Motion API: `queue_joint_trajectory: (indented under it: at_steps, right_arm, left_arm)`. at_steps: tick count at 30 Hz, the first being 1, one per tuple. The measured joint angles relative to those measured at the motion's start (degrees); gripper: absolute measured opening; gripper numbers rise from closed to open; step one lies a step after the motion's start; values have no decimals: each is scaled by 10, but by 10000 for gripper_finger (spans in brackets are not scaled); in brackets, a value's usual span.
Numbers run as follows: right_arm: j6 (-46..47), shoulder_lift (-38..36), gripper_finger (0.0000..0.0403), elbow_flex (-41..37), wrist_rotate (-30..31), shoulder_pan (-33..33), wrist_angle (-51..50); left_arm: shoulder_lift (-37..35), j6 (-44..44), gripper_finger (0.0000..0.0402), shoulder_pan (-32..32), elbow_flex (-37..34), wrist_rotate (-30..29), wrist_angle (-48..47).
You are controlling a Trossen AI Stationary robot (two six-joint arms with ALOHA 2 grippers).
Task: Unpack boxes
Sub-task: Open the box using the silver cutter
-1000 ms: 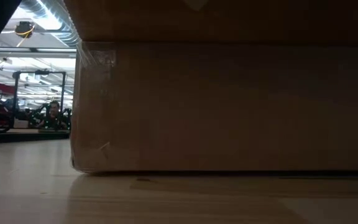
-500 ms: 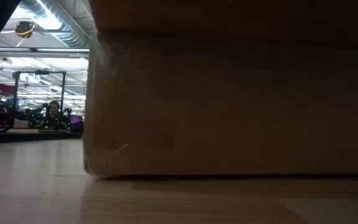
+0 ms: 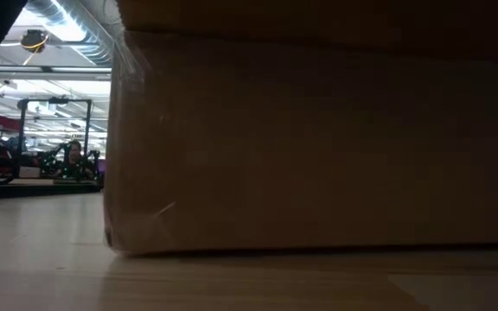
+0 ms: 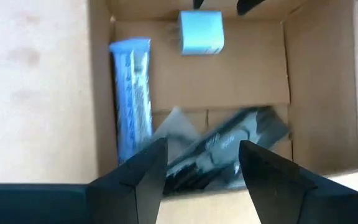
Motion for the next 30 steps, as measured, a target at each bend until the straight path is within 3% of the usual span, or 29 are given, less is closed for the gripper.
queue_joint_trajectory:
  at_steps: [11,30]
  right_arm:
    - [-6,0,175,0,-39,-37,1]
    - [-7,0,175,0,-50,-49,-5]
  left_arm:
    - [13,-7,186,4,62,-3,-86]
    - [86,3,186,7,84,6,-80]
